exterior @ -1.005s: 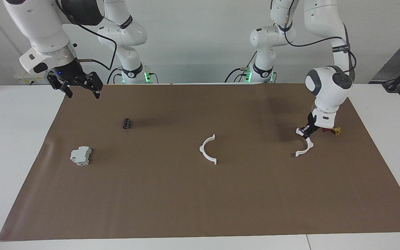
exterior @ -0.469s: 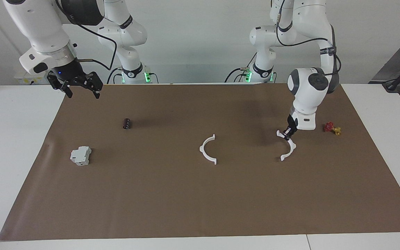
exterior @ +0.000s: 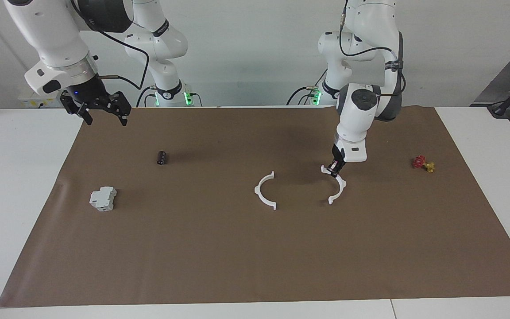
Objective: Assemble drain pipe with both arms
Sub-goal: 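Carry the clamp half with the left gripper to the placed half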
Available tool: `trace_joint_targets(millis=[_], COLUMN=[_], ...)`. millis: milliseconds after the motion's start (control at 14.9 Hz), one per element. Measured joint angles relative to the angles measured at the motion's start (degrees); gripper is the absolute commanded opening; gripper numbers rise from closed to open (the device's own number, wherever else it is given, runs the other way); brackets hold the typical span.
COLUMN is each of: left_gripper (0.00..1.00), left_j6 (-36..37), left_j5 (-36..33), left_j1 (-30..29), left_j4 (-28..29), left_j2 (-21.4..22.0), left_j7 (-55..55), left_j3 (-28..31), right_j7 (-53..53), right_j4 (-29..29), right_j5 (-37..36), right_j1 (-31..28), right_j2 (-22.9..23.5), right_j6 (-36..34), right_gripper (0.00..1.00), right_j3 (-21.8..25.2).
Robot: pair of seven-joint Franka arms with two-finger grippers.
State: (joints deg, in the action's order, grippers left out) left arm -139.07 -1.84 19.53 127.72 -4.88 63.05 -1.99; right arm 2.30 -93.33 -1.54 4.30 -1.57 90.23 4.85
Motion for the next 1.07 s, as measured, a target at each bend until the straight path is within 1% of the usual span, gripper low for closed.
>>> trace_joint_targets(millis=[201, 402, 603, 1072], left_gripper=[0.00, 0.00, 0.00, 0.00], left_j6=[-1.82, -3.83, -6.22, -6.31], left_j5=[0.09, 0.19, 0.22, 0.27], left_j1=[2.69, 5.64, 6.60, 8.95], left_j4=[-0.05, -0.94, -1.84, -3.42], left_j2=[-0.78, -4.29, -7.24, -7.58], left_j7=[0.25, 1.39, 3.40, 6.71], left_j3=[0.01, 0.00, -0.01, -0.03], right_j7=[0.00, 0.00, 0.00, 0.00], right_j4=[0.00, 0.00, 0.00, 0.00], right_j5=[0.00, 0.00, 0.00, 0.00], right_j1=[0.00, 0.00, 0.00, 0.00], right_j2=[0.00, 0.00, 0.00, 0.00], right_j6=[0.00, 0.00, 0.00, 0.00], right_gripper=[1.00, 1.00, 1.00, 1.00], right_j3=[0.00, 0.00, 0.00, 0.00])
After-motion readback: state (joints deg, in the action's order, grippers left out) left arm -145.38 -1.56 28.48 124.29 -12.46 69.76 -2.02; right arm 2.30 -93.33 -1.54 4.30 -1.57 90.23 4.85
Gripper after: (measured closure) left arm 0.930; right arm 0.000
